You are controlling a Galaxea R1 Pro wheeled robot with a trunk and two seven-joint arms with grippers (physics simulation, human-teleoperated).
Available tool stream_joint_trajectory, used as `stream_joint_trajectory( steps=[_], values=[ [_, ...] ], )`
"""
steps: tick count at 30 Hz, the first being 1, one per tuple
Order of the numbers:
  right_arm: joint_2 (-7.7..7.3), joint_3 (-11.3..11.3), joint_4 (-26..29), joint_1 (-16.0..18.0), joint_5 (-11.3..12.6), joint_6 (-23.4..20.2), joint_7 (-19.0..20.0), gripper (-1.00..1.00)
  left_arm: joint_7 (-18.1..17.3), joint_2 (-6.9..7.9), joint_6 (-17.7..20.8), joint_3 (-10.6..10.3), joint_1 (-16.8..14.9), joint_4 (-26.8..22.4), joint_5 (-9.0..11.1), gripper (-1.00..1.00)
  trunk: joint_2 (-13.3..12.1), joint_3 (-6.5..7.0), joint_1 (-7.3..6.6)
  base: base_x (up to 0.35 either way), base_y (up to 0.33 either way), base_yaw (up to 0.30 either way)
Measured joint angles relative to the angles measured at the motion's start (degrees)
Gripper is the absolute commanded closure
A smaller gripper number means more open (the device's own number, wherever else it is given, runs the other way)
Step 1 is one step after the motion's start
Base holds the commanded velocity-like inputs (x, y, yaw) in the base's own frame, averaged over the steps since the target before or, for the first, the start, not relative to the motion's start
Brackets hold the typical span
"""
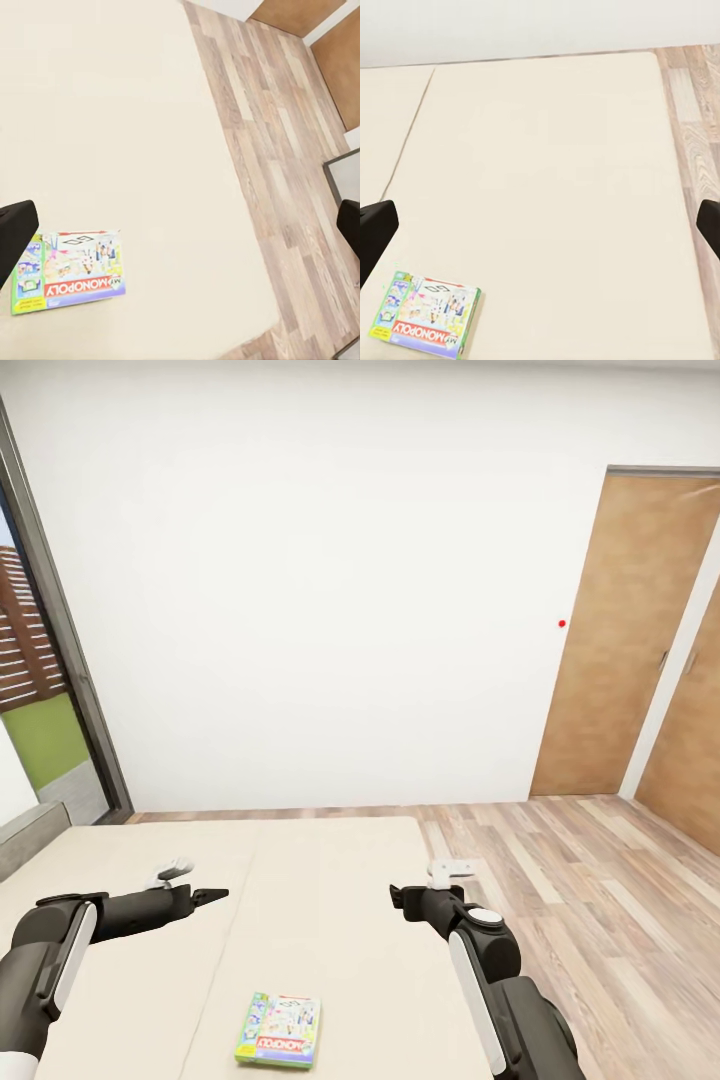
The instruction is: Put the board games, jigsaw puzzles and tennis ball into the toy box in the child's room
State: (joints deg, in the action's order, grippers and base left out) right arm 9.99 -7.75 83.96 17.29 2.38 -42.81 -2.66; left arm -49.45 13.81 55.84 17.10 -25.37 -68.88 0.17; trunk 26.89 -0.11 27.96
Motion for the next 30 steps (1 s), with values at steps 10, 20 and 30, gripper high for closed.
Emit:
stream_joint_trajectory(
  steps=[10, 20, 30],
  values=[
    [0.00, 0.03, 0.01, 0.00, 0.00, 0.00, -0.04, -1.00, 0.00, 0.01, 0.00, -0.01, 0.00, 0.00, -0.02, -1.00, 0.00, 0.00, 0.00, 0.002, 0.053, 0.000],
    [0.00, 0.08, -0.07, 0.00, -0.11, 0.00, -0.22, -1.00, 0.28, -0.28, -0.09, -0.52, 0.00, 0.05, -0.13, -1.00, 0.00, 0.00, 0.00, 0.000, 0.007, 0.000],
    [0.00, 0.26, -0.15, 0.03, -0.39, -0.07, -0.28, -1.00, 2.46, -1.17, 0.00, -1.81, -0.05, 0.90, -0.53, -1.00, 0.00, 0.00, 0.00, 0.000, 0.000, 0.000]
  ],
)
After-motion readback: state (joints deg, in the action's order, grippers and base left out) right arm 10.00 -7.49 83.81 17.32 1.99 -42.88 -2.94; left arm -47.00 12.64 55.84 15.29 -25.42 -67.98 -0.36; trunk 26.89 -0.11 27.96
